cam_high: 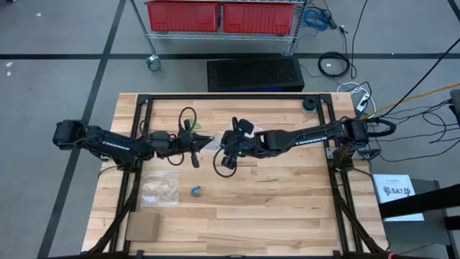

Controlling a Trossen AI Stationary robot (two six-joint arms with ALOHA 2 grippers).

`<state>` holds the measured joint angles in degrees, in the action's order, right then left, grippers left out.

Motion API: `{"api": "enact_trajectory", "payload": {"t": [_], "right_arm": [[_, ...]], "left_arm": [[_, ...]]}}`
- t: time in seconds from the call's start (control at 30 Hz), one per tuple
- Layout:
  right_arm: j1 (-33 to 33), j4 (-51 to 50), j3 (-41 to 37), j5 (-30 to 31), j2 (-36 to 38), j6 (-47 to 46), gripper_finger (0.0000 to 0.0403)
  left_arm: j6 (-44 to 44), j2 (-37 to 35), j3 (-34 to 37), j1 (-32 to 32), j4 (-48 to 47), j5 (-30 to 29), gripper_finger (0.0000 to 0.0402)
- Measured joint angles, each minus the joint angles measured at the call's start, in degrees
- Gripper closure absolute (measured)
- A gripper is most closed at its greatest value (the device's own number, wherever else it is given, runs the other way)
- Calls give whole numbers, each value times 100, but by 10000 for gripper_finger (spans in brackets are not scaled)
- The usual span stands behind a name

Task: Sort rubber bands
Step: Put the blue rubber band into the open transparent zip lock bag

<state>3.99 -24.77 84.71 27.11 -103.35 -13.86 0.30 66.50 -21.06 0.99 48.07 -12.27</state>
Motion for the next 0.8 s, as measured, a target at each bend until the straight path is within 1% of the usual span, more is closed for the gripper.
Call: {"api": "enact_trajectory", "payload": {"t": [0.1, 0.2, 0.3, 0.47, 0.6, 0.7, 0.8], "right_arm": [[42, 149, 0, -7, -2, 126, 227], [42, 153, 13, -68, -2, 63, 207], [-34, -84, 194, -440, -4, -285, 189], [-233, -279, 276, -487, -4, -716, 180], [-375, -494, 291, -476, -4, -973, 191], [-379, -589, 291, -458, -4, -732, 209], [-263, -580, 290, -444, 6, -428, 241]], "left_arm": [[0, 0, -2, 1, -2, -2, 402], [0, 0, -2, 0, -46, -2, 402], [0, 0, -2, 0, -73, -2, 402], [2, 0, -2, 0, -72, -2, 402], [4, 0, -2, 2, -81, -2, 402], [5, 1, -2, 2, -117, -2, 402], [24, 0, -2, 0, -118, 0, 402]]}}
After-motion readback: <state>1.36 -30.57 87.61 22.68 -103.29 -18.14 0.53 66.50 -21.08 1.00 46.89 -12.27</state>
